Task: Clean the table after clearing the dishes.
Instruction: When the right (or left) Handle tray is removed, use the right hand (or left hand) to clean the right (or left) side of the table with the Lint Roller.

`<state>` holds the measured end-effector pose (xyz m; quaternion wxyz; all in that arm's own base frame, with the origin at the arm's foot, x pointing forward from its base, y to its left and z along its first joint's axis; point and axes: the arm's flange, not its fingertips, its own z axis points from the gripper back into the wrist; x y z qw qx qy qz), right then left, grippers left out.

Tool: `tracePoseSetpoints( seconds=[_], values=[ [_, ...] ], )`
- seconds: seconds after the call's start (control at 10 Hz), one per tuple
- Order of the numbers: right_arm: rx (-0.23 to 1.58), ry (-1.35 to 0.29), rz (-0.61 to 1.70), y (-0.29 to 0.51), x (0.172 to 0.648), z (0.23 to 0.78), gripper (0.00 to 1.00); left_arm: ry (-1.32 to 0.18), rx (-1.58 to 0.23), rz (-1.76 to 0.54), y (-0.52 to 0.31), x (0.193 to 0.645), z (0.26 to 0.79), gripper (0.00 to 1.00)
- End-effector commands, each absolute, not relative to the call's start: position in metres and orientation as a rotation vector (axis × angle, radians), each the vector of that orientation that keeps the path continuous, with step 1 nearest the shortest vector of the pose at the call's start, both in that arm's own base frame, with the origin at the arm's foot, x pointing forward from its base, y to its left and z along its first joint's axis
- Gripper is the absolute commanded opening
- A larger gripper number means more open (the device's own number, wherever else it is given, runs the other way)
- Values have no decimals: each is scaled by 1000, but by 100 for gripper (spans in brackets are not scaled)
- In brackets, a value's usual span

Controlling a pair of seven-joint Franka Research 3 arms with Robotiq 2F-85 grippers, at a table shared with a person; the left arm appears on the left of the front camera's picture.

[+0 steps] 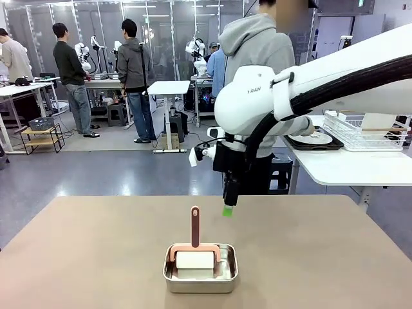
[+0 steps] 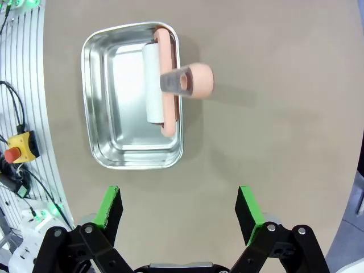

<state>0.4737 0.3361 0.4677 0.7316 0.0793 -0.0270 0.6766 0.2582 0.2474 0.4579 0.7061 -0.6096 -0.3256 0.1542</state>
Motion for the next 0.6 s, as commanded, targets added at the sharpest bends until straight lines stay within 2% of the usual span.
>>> tracePoseSetpoints(
  seconds=[0.0, 0.5],
  values=[
    [132, -55, 1517, 357, 475, 462, 100, -736, -1364, 329, 249, 257, 461, 100],
    [166, 19, 1615, 400, 485, 441, 100, -736, -1364, 329, 249, 257, 461, 100]
  ],
)
